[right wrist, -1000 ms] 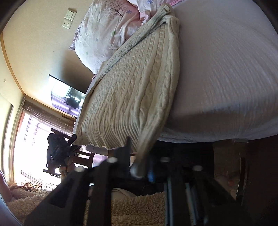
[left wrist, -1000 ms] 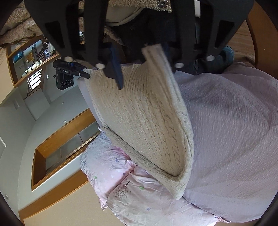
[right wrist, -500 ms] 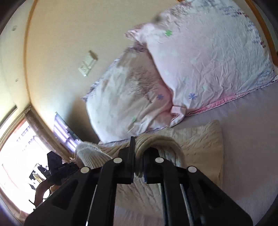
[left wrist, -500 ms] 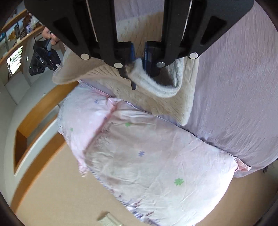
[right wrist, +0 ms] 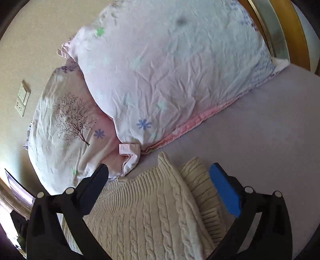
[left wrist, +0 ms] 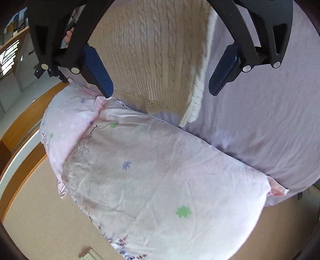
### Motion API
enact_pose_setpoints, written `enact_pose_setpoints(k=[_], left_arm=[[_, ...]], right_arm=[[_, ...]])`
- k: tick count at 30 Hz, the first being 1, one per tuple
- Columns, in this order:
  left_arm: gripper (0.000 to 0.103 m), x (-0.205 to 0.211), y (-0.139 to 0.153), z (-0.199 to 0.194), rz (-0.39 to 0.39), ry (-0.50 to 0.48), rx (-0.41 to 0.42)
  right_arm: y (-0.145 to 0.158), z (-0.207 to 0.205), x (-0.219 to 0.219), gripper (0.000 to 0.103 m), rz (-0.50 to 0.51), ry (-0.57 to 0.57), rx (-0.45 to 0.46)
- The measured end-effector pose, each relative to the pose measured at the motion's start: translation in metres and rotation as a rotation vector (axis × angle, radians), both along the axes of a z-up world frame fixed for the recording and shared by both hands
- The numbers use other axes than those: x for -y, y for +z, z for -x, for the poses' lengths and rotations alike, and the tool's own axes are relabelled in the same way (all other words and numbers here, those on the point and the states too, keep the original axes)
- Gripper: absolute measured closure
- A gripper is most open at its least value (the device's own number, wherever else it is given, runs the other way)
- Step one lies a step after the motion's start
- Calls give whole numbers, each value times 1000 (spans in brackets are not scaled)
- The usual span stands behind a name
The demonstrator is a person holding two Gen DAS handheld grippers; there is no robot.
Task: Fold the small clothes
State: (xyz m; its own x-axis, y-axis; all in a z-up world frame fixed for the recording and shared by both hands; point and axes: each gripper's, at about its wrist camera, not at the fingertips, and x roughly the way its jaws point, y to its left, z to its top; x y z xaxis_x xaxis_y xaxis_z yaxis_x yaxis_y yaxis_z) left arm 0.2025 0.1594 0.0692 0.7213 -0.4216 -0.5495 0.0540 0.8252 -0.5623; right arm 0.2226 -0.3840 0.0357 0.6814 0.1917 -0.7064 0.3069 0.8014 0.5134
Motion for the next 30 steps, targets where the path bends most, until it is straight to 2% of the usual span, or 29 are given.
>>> enact_pose_setpoints(k=[2, 4, 6, 8, 9, 10, 12, 14, 16, 18, 21, 24, 26, 28, 30], left_arm=[[7, -13, -5, 4, -31, 14, -48], [27, -17, -23, 0, -26, -18, -135], [34, -14, -46, -3, 20, -63, -222], [40, -6, -62, -4, 68, -101, -261], [41, -3, -62, -1, 68, -99, -232], [45, 3, -65, -3, 77, -121, -237], [52, 11, -70, -3, 135, -121, -237], [74, 20, -77, -7, 192, -105, -269], [78, 23, -78, -7, 287, -85, -269], [79, 32, -59, -4, 345, -100, -214], [79, 74, -18, -3, 390, -197, -112], [79, 150, 6, -13, 438, -359, -61], [79, 211, -1, -28, 484, -467, -94], [79, 268, -23, -48, 539, -540, -191], [79, 307, -39, -61, 650, -636, -288]], right_arm=[[-3, 0, 8, 2, -36, 2, -5], [-11, -3, 17, 2, -116, -1, -26], [-17, -2, 22, 2, -172, -1, -45], [-20, -1, 19, 2, -190, -2, -48], [-18, -1, 19, 2, -192, -1, -41], [-17, 0, 20, 2, -194, 1, -29], [-13, 4, 19, 2, -206, 7, -7], [-11, 4, 20, 2, -232, 21, 4], [-10, 4, 20, 2, -256, 33, 11], [-5, 5, 23, 2, -271, 41, 24], [7, 8, 29, 2, -260, 46, 54], [18, 13, 38, 2, -207, 40, 76], [20, 13, 45, 2, -172, 43, 70], [14, 12, 53, 2, -179, 48, 43], [1, 8, 62, 2, -233, 48, -13]])
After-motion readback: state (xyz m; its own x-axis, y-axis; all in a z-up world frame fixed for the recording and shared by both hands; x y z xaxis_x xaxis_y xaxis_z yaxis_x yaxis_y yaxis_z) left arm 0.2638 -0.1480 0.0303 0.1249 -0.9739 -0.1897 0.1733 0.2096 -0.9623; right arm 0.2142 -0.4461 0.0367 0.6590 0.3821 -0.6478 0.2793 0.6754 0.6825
